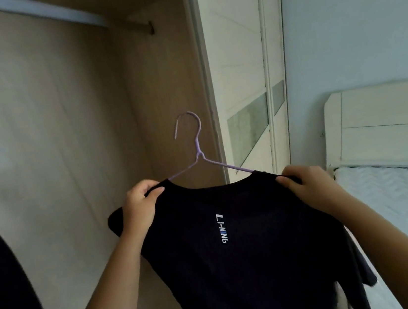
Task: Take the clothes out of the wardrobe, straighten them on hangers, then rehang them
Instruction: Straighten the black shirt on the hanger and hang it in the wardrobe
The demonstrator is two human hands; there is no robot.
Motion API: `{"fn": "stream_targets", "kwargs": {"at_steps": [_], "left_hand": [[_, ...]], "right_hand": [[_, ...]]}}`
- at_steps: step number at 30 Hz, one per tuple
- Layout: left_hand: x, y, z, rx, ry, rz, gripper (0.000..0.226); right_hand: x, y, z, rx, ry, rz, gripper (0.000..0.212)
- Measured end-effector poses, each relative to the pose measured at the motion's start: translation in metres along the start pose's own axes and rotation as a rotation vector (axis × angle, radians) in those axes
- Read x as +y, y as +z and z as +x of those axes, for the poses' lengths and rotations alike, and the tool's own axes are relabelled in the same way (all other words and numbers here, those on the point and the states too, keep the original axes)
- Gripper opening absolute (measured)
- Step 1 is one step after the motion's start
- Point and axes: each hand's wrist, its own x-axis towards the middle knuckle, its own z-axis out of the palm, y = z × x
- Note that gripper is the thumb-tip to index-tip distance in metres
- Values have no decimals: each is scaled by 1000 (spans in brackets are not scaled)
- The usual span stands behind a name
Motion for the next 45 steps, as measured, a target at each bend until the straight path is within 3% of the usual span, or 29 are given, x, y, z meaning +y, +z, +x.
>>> {"fn": "stream_targets", "kwargs": {"at_steps": [4,8,12,17,21,26,28,32,35,40,45], "left_hand": [[7,-31,21,111,64,156,7],[21,-65,18,262,124,356,15],[51,-100,8,355,374,619,15],[94,-145,-14,607,566,963,16],[117,-176,-21,811,694,1160,18],[137,-203,-9,899,621,1364,30],[141,-214,0,870,524,1427,39],[146,-235,12,824,380,1437,48],[146,-249,14,809,340,1403,41],[144,-263,7,804,344,1195,30],[142,-269,-2,803,350,997,34]], "right_hand": [[-30,5,31,-85,-182,-66,24],[-71,13,56,-121,-209,138,26],[-125,27,77,-183,-208,267,33],[-194,39,98,-380,18,845,29],[-246,39,116,-334,-10,988,34],[-306,31,130,-266,-141,1074,24],[-328,29,133,-254,-199,1075,33],[-370,22,139,-247,-287,1059,34],[-397,20,142,-256,-333,1058,39],[-436,15,148,-295,-351,1109,40],[-465,23,147,-280,-348,1079,43]]}}
